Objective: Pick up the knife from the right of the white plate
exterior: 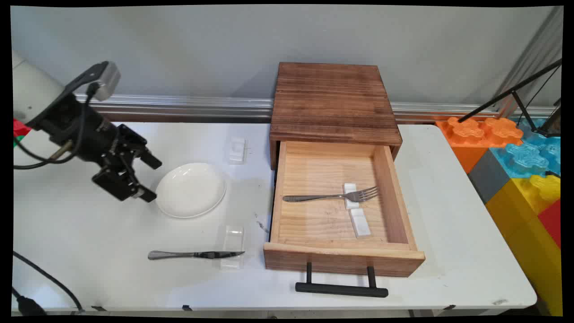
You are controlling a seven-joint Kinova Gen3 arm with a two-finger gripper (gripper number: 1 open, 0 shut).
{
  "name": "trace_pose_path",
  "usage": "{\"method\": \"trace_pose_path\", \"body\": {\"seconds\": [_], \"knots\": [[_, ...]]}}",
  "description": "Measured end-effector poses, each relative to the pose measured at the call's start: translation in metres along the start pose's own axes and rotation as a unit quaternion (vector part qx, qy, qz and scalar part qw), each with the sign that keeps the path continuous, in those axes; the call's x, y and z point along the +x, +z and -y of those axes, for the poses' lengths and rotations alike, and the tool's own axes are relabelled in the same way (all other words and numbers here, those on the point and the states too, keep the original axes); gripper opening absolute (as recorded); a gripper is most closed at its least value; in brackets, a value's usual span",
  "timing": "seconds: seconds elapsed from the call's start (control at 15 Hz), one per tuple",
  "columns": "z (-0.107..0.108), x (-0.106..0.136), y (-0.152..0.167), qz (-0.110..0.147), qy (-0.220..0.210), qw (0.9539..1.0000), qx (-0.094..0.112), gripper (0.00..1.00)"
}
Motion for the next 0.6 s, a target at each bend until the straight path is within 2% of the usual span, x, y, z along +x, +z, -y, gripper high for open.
{"method": "trace_pose_path", "body": {"seconds": [0.27, 0.6], "knots": [[-0.004, -0.019, -0.001, 0.000, 0.019, 0.9996, -0.019, 1.00], [-0.011, -0.040, 0.011, 0.018, 0.056, 0.9978, -0.032, 1.00]]}}
